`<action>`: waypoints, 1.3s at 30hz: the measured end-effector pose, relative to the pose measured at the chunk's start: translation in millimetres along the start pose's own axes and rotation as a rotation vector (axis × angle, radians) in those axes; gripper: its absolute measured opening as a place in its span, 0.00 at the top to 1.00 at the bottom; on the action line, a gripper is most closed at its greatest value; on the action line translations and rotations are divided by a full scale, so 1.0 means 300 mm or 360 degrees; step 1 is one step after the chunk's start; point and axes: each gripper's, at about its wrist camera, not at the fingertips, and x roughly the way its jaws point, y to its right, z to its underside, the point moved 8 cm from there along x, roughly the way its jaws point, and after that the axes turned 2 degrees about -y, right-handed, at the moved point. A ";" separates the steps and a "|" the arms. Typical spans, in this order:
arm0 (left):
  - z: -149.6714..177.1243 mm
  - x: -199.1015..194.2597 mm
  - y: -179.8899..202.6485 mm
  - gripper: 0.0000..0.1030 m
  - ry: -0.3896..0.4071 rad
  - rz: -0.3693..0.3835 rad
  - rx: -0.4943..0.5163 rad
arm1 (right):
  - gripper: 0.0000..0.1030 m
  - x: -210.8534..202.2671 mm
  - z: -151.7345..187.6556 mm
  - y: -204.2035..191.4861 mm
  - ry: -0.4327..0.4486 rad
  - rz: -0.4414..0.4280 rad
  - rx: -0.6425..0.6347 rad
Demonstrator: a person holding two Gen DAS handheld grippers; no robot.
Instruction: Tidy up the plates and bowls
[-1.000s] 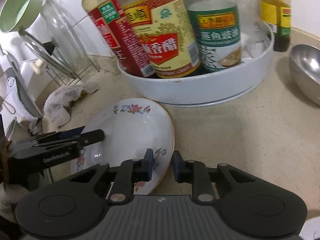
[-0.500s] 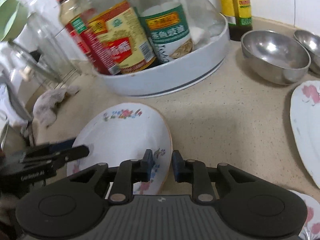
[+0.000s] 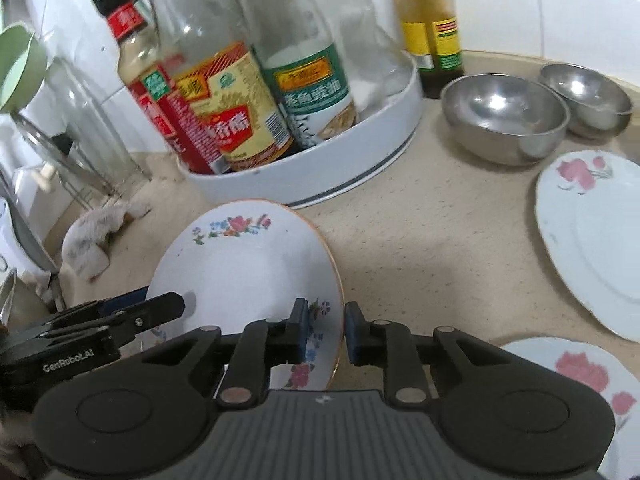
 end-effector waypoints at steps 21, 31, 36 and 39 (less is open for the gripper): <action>0.027 0.047 0.404 0.43 -0.0112 0.0401 0.0301 | 0.83 -0.388 0.123 0.248 0.0158 0.0229 0.0400; 0.112 0.111 0.573 0.43 -0.0227 0.0419 0.0396 | 0.83 -0.476 0.239 0.429 0.0119 0.0299 0.0534; 0.131 0.116 0.597 0.43 -0.0249 0.0391 0.0413 | 0.83 -0.481 0.265 0.455 0.0086 0.0299 0.0508; 0.139 0.118 0.608 0.43 -0.0255 0.0391 0.0418 | 0.83 -0.484 0.269 0.461 0.0081 0.0309 0.0476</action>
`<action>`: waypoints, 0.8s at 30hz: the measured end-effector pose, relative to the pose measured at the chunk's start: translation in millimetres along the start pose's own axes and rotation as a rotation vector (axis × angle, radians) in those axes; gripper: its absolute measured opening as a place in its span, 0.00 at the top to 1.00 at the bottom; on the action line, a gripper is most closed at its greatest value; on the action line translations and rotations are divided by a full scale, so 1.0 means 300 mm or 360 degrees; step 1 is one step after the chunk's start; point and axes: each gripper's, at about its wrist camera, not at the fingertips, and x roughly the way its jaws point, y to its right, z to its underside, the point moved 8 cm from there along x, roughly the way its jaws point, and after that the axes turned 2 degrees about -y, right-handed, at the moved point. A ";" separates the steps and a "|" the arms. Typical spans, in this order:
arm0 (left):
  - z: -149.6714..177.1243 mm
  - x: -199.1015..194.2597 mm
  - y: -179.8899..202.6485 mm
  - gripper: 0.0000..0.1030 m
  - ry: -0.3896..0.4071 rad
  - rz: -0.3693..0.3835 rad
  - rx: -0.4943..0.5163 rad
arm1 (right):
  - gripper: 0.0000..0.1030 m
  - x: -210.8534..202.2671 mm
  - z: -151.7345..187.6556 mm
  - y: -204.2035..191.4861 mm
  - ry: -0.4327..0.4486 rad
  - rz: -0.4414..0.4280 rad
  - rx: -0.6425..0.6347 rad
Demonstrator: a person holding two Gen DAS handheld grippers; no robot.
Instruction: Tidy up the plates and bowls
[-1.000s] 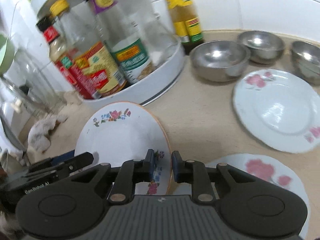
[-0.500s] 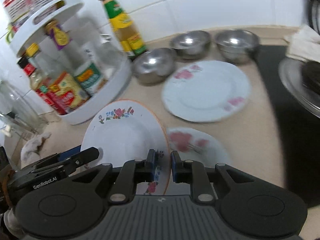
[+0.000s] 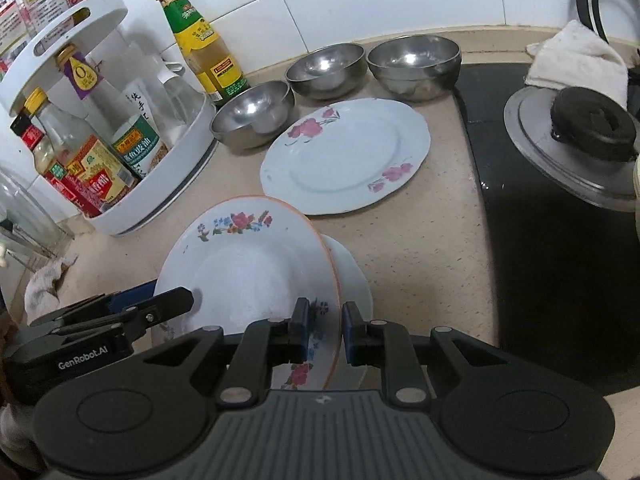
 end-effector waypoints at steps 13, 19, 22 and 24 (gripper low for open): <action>-0.055 -0.036 0.021 0.34 0.0114 -0.0045 0.0112 | 0.82 -0.028 -0.030 0.008 0.0086 0.0086 -0.0099; -0.104 -0.032 0.015 0.31 0.0146 -0.0067 0.0134 | 0.80 -0.027 -0.074 0.036 0.0125 0.0115 -0.0053; -0.129 -0.025 0.019 0.26 0.0157 -0.0066 0.0149 | 0.78 -0.028 -0.101 0.055 0.0152 0.0122 -0.0019; -0.145 -0.018 0.021 0.23 0.0160 -0.0072 0.0174 | 0.77 -0.031 -0.121 0.068 0.0168 0.0126 0.0006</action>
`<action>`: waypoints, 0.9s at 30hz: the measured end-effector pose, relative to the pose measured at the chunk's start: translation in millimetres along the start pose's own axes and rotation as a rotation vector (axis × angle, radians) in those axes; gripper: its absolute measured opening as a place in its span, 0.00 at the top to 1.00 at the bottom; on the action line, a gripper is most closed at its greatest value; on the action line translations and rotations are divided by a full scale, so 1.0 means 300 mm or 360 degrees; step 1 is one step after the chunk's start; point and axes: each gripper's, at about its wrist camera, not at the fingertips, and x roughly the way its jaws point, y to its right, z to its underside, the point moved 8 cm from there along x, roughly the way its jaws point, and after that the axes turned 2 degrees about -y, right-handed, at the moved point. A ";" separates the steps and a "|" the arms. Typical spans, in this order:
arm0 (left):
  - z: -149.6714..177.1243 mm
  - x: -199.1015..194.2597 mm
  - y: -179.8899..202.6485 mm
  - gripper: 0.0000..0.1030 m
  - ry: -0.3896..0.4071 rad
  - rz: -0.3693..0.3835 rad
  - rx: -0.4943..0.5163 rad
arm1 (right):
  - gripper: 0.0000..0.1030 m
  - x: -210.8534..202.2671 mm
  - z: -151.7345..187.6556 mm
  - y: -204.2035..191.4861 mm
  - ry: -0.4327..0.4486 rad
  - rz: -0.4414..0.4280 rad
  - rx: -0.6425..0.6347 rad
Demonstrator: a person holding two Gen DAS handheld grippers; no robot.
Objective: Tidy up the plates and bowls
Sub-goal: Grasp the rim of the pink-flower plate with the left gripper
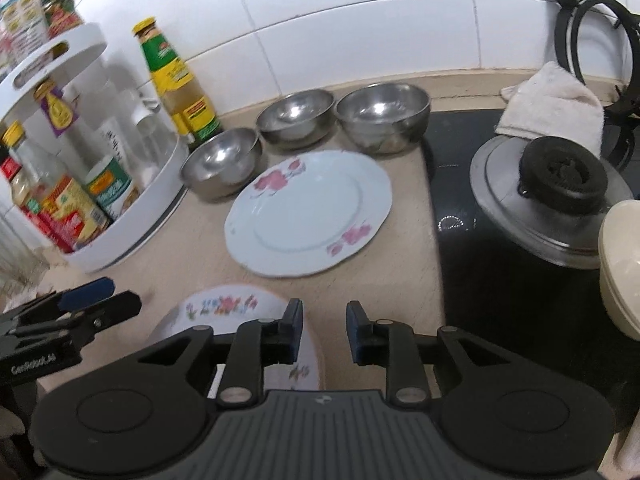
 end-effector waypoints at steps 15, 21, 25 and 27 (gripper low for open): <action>-0.132 0.243 0.014 0.15 -0.0114 -0.0003 0.0016 | 0.65 0.163 -0.188 0.089 0.0034 0.0089 0.0071; -0.154 0.356 0.012 0.12 -0.0188 -0.0015 0.0076 | 0.65 0.239 -0.221 0.121 -0.0004 0.0097 0.0108; -0.161 0.411 0.006 0.12 -0.0223 0.0007 0.0073 | 0.65 0.276 -0.236 0.133 -0.0033 0.0081 0.0129; -0.165 0.433 0.006 0.12 -0.0232 0.0028 0.0068 | 0.65 0.288 -0.245 0.139 -0.0038 0.0071 0.0143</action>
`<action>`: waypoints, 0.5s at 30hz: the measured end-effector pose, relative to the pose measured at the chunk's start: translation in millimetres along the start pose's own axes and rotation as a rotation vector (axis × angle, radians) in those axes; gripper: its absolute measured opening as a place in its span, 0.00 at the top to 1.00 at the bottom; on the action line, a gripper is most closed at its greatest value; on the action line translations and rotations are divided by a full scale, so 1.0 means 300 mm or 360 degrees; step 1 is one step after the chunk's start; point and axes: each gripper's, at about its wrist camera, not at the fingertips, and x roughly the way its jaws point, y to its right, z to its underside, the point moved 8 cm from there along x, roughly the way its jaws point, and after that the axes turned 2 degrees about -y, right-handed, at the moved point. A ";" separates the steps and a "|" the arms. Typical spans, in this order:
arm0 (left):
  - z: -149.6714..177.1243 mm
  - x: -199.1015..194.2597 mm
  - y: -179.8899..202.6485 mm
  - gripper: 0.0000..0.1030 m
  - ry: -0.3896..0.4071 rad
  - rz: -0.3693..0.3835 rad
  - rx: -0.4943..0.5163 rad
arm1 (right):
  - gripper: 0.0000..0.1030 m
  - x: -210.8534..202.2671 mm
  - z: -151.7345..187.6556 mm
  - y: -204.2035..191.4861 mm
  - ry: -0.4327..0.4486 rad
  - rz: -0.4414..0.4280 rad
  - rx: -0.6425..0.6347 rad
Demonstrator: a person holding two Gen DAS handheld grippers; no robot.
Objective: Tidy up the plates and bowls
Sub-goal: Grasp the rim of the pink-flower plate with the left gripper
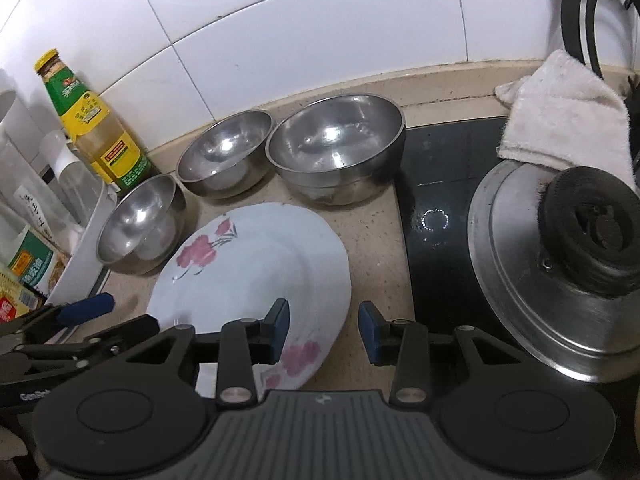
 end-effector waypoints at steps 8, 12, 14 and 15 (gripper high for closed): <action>-0.008 0.074 0.007 0.13 -0.0066 0.0044 -0.0010 | 0.65 0.039 0.003 -0.003 -0.0054 -0.0019 0.0020; -0.008 0.095 0.007 0.13 -0.0084 0.0049 -0.0017 | 0.65 0.053 0.009 0.002 -0.0066 -0.0019 0.0039; -0.007 0.106 0.004 0.13 -0.0100 0.0042 -0.0016 | 0.65 0.051 0.008 0.004 -0.0067 -0.0030 0.0052; -0.006 0.112 0.003 0.14 -0.0107 0.0039 -0.0016 | 0.65 0.049 0.008 0.004 -0.0070 -0.0039 0.0054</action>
